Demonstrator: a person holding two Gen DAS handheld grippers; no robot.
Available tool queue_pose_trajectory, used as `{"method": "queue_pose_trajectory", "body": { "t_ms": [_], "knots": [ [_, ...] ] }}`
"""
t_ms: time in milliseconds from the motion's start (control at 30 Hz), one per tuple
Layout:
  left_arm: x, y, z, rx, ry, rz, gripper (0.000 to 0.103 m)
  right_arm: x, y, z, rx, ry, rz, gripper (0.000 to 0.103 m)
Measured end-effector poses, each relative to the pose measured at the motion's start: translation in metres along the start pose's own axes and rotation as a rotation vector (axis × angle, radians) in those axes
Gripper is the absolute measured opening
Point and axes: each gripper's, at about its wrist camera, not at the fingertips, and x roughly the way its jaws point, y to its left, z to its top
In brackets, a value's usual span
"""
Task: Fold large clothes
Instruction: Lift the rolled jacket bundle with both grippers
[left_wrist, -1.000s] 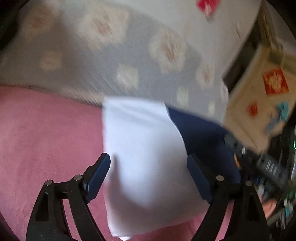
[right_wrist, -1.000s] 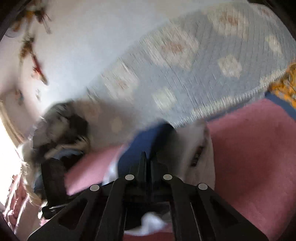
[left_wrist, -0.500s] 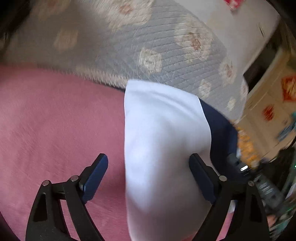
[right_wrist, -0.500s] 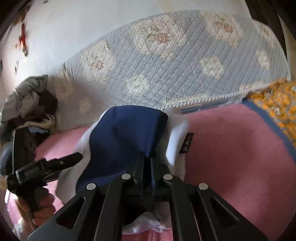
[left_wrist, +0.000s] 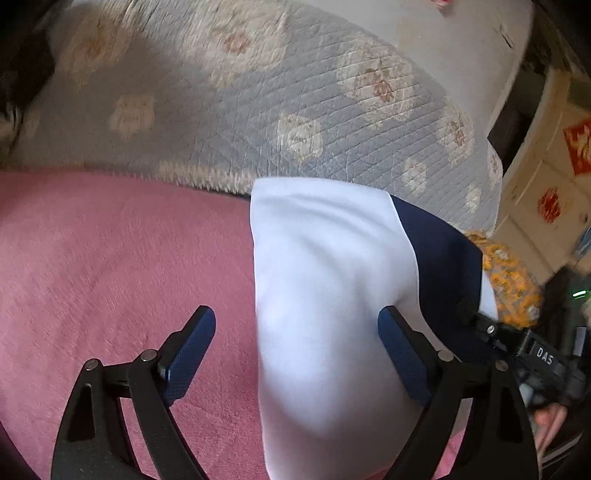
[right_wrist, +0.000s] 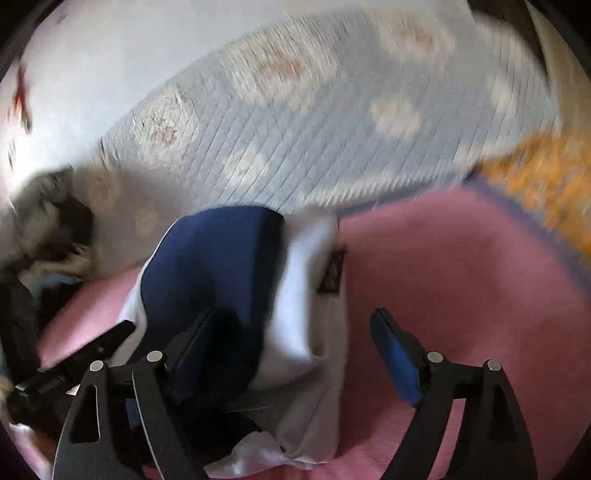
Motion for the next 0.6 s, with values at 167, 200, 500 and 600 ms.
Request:
{"method": "queue_pose_trajectory", "body": {
  "t_ms": [167, 200, 500, 600],
  "knots": [
    [0.032, 0.055, 0.01, -0.31, 0.199, -0.34, 0.084, 0.018, -0.036, 0.01, 0.128, 0.081, 0.232, 0.084],
    [0.034, 0.05, 0.012, -0.283, 0.206, -0.347, 0.083, 0.024, -0.03, 0.009, 0.082, 0.098, 0.223, 0.085],
    [-0.001, -0.007, 0.017, -0.02, 0.158, -0.346, 0.069, 0.006, -0.009, 0.011, 0.026, 0.046, 0.378, 0.057],
    [-0.04, -0.051, 0.012, 0.08, 0.109, -0.342, 0.069, -0.026, 0.014, 0.011, -0.011, -0.006, 0.346, 0.057]
  ]
}}
